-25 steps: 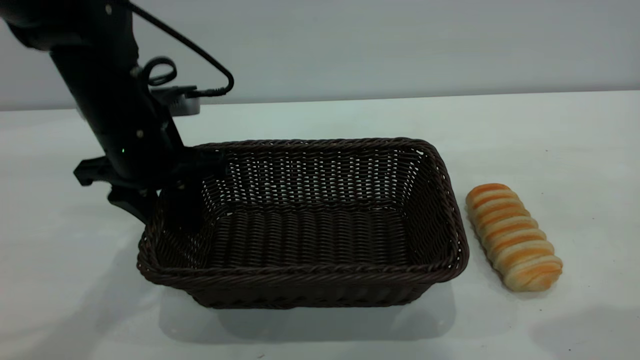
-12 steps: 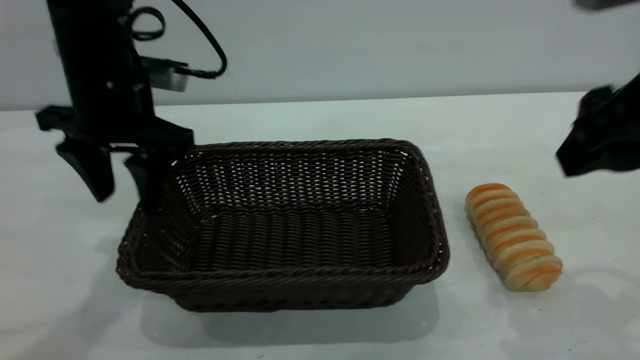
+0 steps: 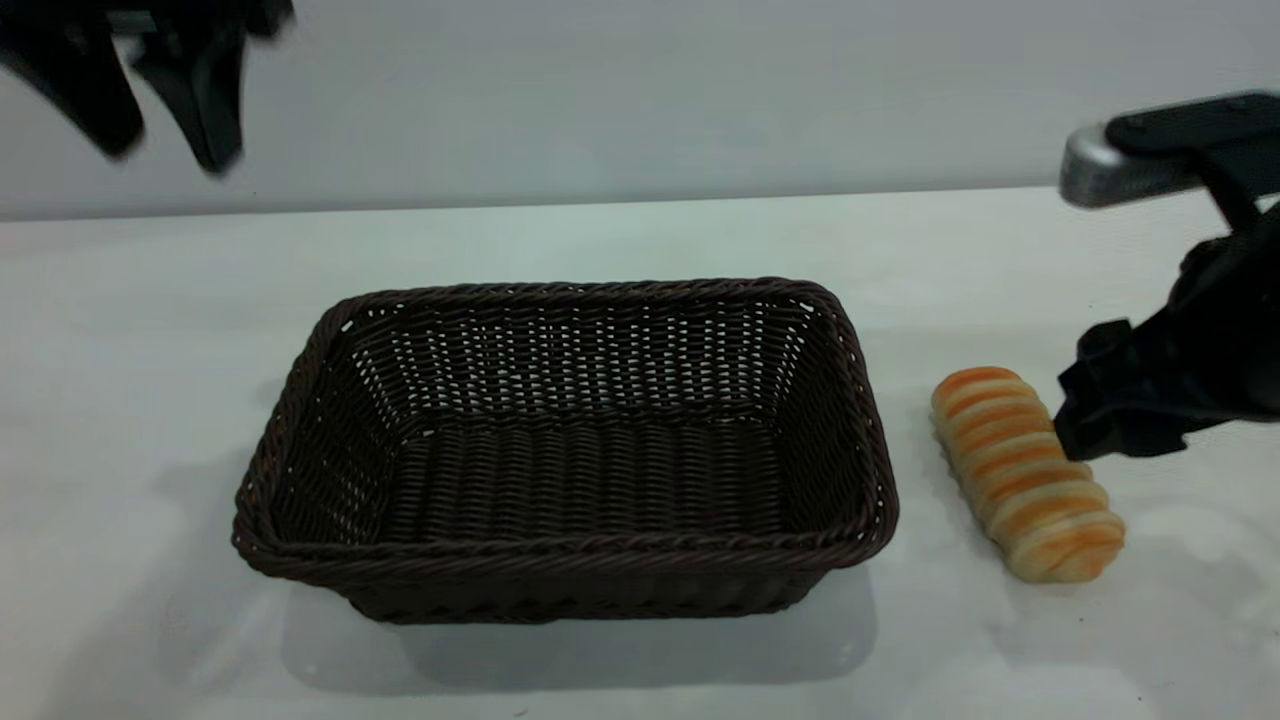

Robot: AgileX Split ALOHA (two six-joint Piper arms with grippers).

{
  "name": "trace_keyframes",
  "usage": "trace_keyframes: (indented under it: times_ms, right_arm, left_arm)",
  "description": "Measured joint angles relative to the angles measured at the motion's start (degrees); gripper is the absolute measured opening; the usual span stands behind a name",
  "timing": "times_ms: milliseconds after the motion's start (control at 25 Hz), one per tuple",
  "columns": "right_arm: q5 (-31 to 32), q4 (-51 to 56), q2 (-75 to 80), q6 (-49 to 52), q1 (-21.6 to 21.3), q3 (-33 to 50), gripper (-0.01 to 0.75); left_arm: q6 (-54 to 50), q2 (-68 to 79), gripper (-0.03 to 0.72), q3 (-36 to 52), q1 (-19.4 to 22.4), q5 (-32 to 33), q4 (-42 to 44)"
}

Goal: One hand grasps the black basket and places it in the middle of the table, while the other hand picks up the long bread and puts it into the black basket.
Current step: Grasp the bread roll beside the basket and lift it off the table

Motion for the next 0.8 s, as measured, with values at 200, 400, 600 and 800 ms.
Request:
trace_keyframes:
  times_ms: [200,400,600,800]
  right_arm:
    - [-4.57,0.0,6.06,1.52,-0.17,-2.25,0.587]
    - [-6.27,0.0,11.81,1.77,-0.31,-5.59,0.587]
    - [-6.41,0.0,16.43,1.96,-0.31,-7.78,0.53]
    - [-6.24,0.0,17.89,1.9,-0.31,-8.74,0.293]
  left_arm:
    - [-0.01,-6.45,0.544,0.0,0.0,0.01,-0.12]
    - [-0.01,-10.33,0.544,0.0,0.0,0.41,-1.31]
    - [0.11,-10.95,0.544,0.0,0.0,1.61,-2.41]
    - [0.35,-10.95,0.544,0.0,0.0,1.72,-2.78]
